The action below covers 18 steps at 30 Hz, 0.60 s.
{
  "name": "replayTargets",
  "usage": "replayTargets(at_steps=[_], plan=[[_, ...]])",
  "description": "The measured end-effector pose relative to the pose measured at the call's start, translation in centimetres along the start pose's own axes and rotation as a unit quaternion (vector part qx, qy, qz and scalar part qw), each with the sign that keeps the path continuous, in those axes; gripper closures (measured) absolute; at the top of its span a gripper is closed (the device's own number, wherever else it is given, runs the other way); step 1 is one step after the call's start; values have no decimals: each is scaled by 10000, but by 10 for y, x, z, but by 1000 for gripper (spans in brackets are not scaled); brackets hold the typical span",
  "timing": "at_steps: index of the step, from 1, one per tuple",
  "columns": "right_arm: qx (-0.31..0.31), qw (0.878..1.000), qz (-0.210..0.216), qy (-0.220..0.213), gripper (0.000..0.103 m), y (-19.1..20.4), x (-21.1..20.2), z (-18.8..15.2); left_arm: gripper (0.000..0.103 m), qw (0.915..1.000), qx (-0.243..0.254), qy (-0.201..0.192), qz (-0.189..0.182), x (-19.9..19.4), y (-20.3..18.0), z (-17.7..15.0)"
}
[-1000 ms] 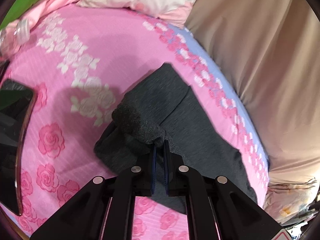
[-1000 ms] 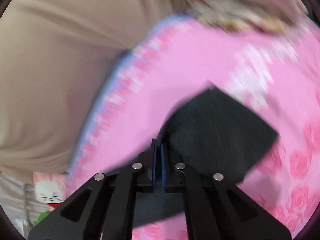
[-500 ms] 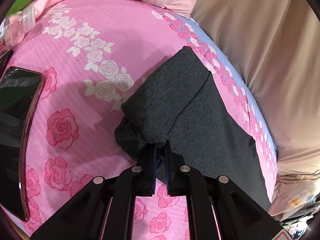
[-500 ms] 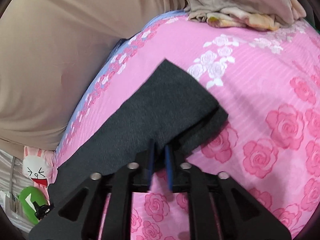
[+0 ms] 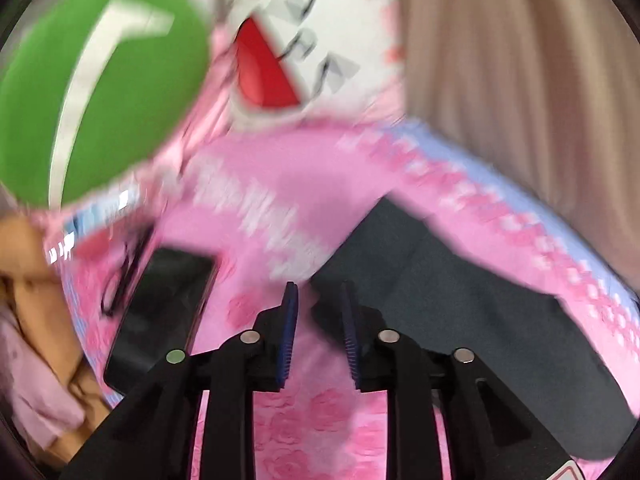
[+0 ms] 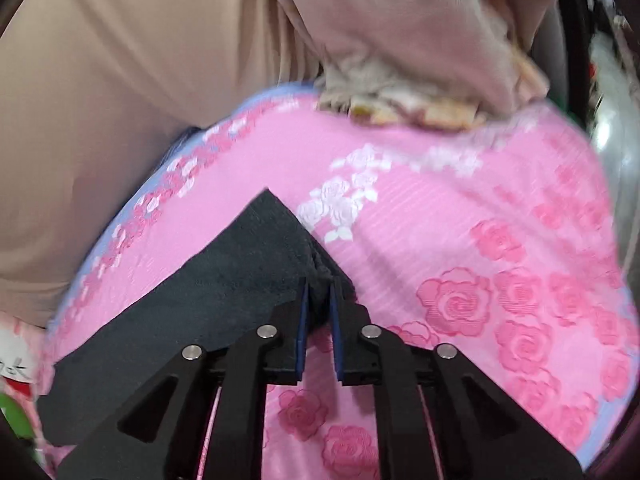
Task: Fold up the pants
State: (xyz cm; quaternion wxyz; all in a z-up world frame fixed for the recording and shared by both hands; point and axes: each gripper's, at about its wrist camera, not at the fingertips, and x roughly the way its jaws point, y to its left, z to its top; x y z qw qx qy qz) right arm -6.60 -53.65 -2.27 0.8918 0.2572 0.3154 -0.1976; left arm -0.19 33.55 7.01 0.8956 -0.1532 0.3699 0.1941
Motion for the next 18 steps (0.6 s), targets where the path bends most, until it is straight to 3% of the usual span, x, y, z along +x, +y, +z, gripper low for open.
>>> replayTargets(at_steps=[2, 4, 6, 8, 9, 10, 12, 13, 15, 18], plan=[[-370, 9986, 315, -193, 93, 39, -13, 0, 73, 9991, 197, -242, -278, -17, -28, 8], [-498, 9935, 1026, -31, 93, 72, -16, -1, 47, 9964, 475, -171, -687, -16, -66, 11], [-746, 9857, 1492, 220, 93, 109, -8, -8, 45, 9931, 686, 78, -947, 5, -100, 7], [-1125, 9807, 1543, 426, 93, 140, 7, -20, 45, 9934, 869, 324, -670, 38, -120, 0], [-1260, 9789, 1520, 516, 93, 150, 14, -26, 50, 9942, 848, 533, -393, 64, -121, -8], [-1346, 9783, 1468, 568, 93, 154, 18, -30, 62, 9938, 776, 755, -242, 84, -117, -13], [-1271, 9826, 1251, 525, 92, 140, 18, -30, 74, 9911, 582, 1186, -146, 117, -98, -30], [-1147, 9857, 1135, 483, 89, 128, 17, -27, 70, 9937, 671, 881, -169, 108, -96, -33], [-761, 9952, 569, 241, 63, 83, 6, -15, 70, 9936, 880, 706, 60, 89, -92, -41], [-419, 9991, -94, -48, 60, 31, -8, -2, 67, 9945, 974, 358, -158, 58, -100, -47]])
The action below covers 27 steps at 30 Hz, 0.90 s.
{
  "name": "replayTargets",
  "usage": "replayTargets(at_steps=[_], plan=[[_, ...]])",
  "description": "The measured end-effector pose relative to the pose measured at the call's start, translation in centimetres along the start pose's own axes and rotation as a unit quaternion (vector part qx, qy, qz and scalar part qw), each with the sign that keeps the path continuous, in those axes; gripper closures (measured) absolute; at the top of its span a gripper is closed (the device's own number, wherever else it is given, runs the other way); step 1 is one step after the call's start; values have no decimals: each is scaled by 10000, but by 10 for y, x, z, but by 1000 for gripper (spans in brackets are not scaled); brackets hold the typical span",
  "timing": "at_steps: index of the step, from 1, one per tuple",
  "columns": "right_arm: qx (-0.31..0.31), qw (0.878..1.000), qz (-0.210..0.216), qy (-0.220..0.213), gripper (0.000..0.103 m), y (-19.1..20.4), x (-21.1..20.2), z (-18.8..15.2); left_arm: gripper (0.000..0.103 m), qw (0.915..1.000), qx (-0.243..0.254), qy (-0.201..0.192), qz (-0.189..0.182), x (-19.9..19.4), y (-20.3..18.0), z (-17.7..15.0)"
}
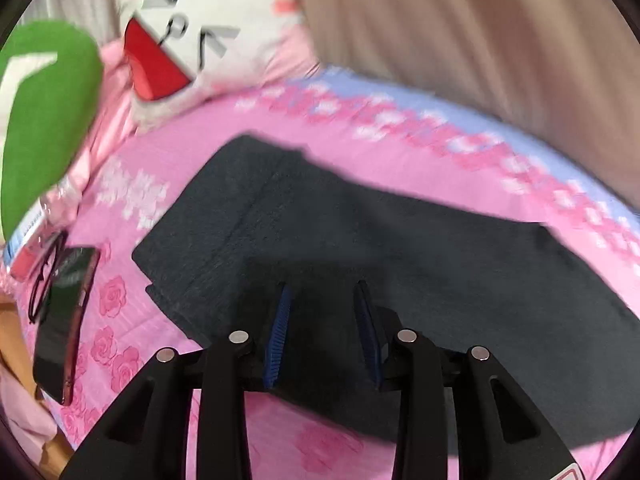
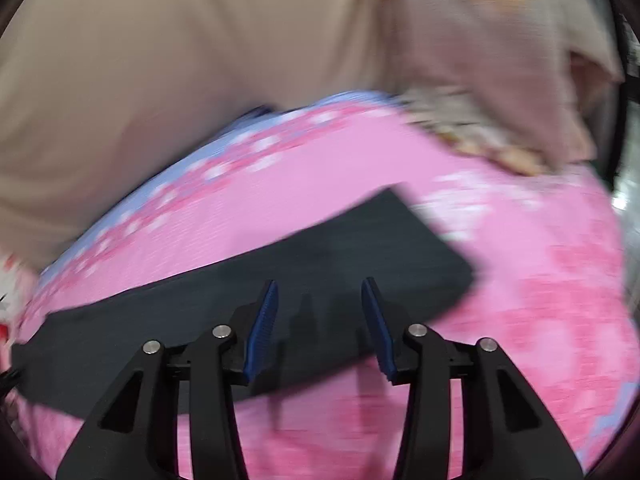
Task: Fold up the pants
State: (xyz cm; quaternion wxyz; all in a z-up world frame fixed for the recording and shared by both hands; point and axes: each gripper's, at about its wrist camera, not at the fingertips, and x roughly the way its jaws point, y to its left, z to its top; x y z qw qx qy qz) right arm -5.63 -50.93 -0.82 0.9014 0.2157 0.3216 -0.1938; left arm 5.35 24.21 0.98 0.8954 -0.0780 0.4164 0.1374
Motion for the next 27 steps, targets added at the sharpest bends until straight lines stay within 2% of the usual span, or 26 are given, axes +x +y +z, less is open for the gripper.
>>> replayTargets(at_steps=[2, 3, 4, 6, 9, 10, 11, 13, 14, 17, 20, 21, 23, 24, 27], plan=[[121, 9998, -135, -19, 60, -24, -1, 10, 49, 9992, 165, -291, -239, -18, -25, -5], [88, 9999, -113, -25, 60, -28, 2, 16, 37, 9976, 267, -470, -425, -27, -43, -10], [16, 10000, -72, -1, 60, -28, 6, 23, 32, 9962, 341, -583, -548, -31, -56, -13], [-309, 9991, 94, 274, 59, -20, 27, 38, 32, 9930, 616, -703, -721, -31, -92, -21], [-898, 9953, -100, 354, 41, 1, 61, 51, 32, 9908, 959, -585, -756, -16, -134, -36], [-1061, 9935, -172, 380, 41, 7, 70, 53, 32, 9908, 953, -516, -806, -11, -140, -40], [-1199, 9915, -185, 472, 58, 11, 83, 54, 32, 9909, 919, -456, -873, -6, -143, -43], [-1299, 9891, -336, 608, 99, 9, 101, 57, 32, 9922, 954, -481, -642, -2, -147, -48], [-1176, 9912, -197, 575, 99, 3, 103, 60, 32, 9918, 938, -576, -653, -5, -146, -49], [-700, 9957, 135, 587, 94, -18, 102, 63, 30, 9912, 995, -640, -587, -4, -148, -52], [-204, 9990, 191, 353, 87, -37, 73, 55, 29, 9900, 1129, -729, -424, -5, -156, -55], [-60, 9992, 255, 314, 81, -45, 62, 48, 26, 9892, 1176, -774, -406, -7, -157, -56], [213, 9987, 296, 354, 38, -60, 45, 32, 21, 9871, 1285, -860, -406, -10, -160, -58], [329, 9980, 339, 420, 33, -67, 39, 22, 19, 9862, 1334, -889, -409, -11, -162, -59], [542, 9948, 667, 551, 33, -75, 33, 10, 18, 9859, 1364, -879, -403, -10, -163, -58]])
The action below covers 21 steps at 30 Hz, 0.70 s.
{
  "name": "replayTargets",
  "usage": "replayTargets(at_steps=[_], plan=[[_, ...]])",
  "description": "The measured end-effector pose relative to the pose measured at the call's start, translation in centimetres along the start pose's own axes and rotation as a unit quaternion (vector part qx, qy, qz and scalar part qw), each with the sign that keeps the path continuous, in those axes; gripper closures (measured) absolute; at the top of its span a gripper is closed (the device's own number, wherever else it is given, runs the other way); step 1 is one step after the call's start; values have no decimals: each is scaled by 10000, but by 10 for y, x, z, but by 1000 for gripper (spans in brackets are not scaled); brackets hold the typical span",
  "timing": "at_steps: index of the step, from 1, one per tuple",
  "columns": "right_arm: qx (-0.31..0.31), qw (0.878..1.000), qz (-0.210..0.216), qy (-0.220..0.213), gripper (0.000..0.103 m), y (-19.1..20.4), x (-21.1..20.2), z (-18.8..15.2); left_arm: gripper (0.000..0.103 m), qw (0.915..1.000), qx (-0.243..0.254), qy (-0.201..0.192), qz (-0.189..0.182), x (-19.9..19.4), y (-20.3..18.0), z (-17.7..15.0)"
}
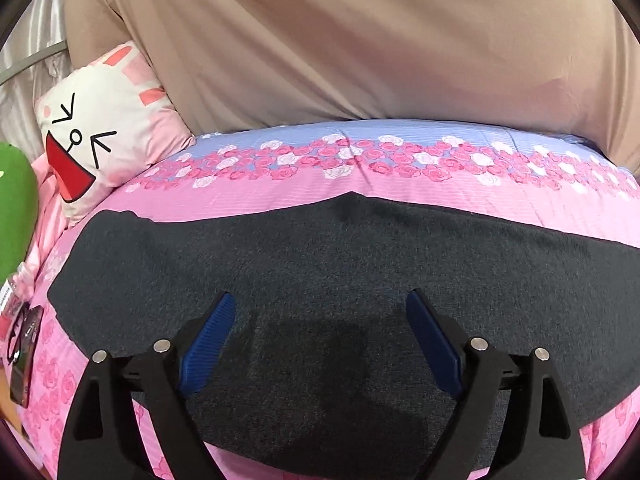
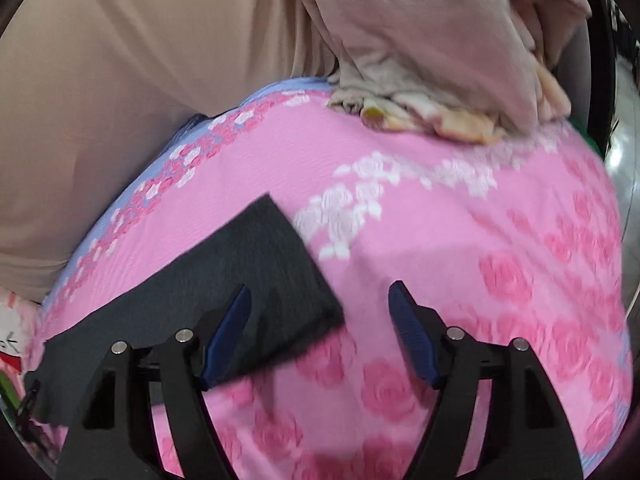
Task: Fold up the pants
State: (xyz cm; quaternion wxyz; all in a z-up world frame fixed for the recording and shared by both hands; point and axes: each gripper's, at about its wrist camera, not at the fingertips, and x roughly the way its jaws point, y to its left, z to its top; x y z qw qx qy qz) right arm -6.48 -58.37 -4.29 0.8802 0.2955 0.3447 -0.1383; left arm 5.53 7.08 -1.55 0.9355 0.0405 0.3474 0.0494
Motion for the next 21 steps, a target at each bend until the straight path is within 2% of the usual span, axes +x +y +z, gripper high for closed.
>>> replayTargets(at_steps=[5, 7, 8, 9, 10, 13, 15, 18, 21], plan=[[-132, 9999, 10, 99, 33, 9, 11, 6, 17, 10000, -15, 6, 5, 0, 0, 0], [-163, 9998, -73, 118, 53, 12, 16, 8, 17, 10000, -1, 16, 10, 0, 0, 0], [-144, 9997, -127, 171, 70, 12, 19, 8, 17, 10000, 13, 26, -4, 0, -1, 0], [-134, 9996, -215, 160, 91, 12, 20, 7, 17, 10000, 26, 35, -9, 0, -2, 0], [-82, 9997, -125, 216, 93, 12, 22, 7, 17, 10000, 40, 45, -8, 1, -2, -1], [95, 9999, 94, -37, 93, 24, 5, 10, 17, 9999, 81, 116, -46, 3, -3, -1], [42, 9977, 580, -353, 93, 56, -22, 17, 17, 9998, 102, 177, -42, 4, -4, -2], [-531, 9887, 1217, -695, 93, 128, -61, 21, 17, 9998, 92, 162, -43, 3, -3, -2], [-1368, 9687, 1944, -719, 94, 226, -83, 4, 17, 9999, -63, 89, -67, -1, 3, -3]])
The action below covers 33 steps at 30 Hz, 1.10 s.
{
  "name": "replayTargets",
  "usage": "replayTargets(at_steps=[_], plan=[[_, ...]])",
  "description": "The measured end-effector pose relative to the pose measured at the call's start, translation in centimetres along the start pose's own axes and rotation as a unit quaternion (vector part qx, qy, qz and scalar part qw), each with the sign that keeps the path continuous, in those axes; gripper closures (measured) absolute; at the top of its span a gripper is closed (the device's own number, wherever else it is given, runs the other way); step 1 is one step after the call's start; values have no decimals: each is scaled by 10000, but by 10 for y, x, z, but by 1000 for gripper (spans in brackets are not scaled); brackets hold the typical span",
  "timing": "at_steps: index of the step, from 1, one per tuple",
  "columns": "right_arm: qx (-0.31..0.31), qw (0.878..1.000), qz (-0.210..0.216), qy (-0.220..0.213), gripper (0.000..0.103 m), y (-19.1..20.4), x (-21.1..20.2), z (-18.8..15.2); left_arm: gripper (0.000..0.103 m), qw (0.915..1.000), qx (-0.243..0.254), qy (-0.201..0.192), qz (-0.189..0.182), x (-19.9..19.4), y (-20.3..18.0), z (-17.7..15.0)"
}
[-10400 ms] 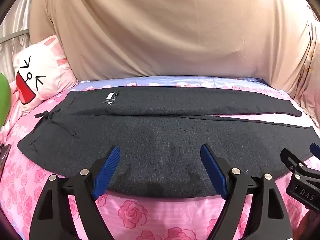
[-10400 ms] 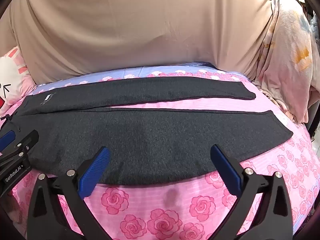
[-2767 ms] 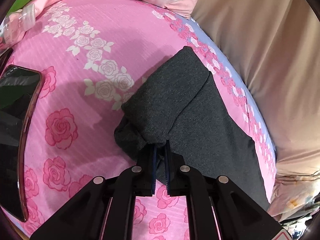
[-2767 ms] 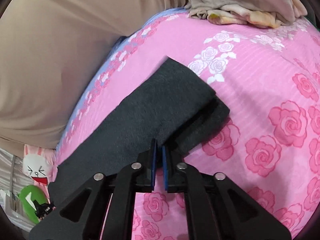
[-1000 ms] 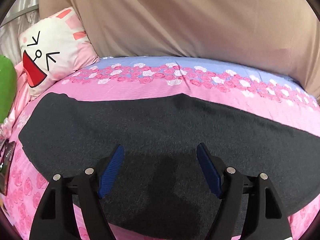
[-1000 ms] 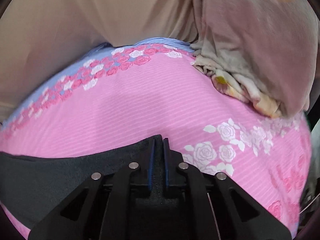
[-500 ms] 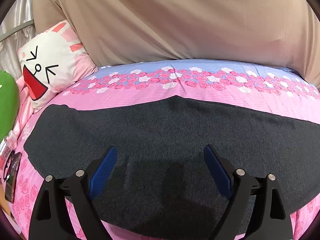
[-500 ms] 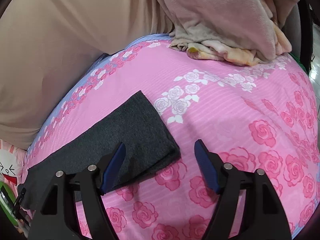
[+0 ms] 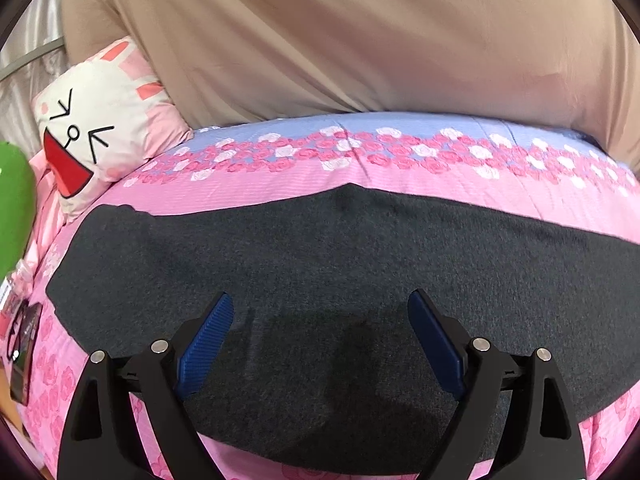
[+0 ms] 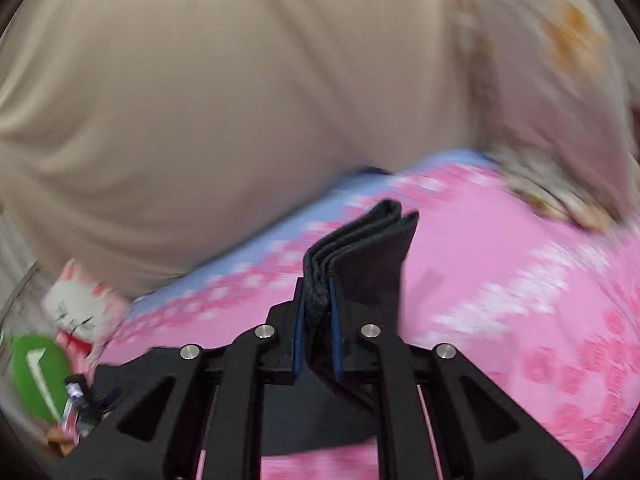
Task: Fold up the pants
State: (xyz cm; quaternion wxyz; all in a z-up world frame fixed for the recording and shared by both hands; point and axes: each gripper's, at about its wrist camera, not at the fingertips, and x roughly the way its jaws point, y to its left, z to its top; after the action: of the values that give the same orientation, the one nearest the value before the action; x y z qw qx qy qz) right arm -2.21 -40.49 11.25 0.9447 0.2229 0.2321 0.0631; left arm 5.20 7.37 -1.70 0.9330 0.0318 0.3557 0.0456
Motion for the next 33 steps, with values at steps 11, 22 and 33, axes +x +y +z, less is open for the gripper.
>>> replayTargets(at_steps=[11, 22, 33], plan=[[-1182, 9685, 913, 1995, 74, 138, 139, -141, 17, 9941, -896, 106, -606, -9, 42, -9], [385, 9834, -726, 1618, 39, -34, 69, -130, 17, 9952, -622, 95, -753, -11, 30, -13], [269, 9896, -178, 1401, 92, -6, 91, -131, 17, 9933, -877, 57, -752, -13, 38, -9]])
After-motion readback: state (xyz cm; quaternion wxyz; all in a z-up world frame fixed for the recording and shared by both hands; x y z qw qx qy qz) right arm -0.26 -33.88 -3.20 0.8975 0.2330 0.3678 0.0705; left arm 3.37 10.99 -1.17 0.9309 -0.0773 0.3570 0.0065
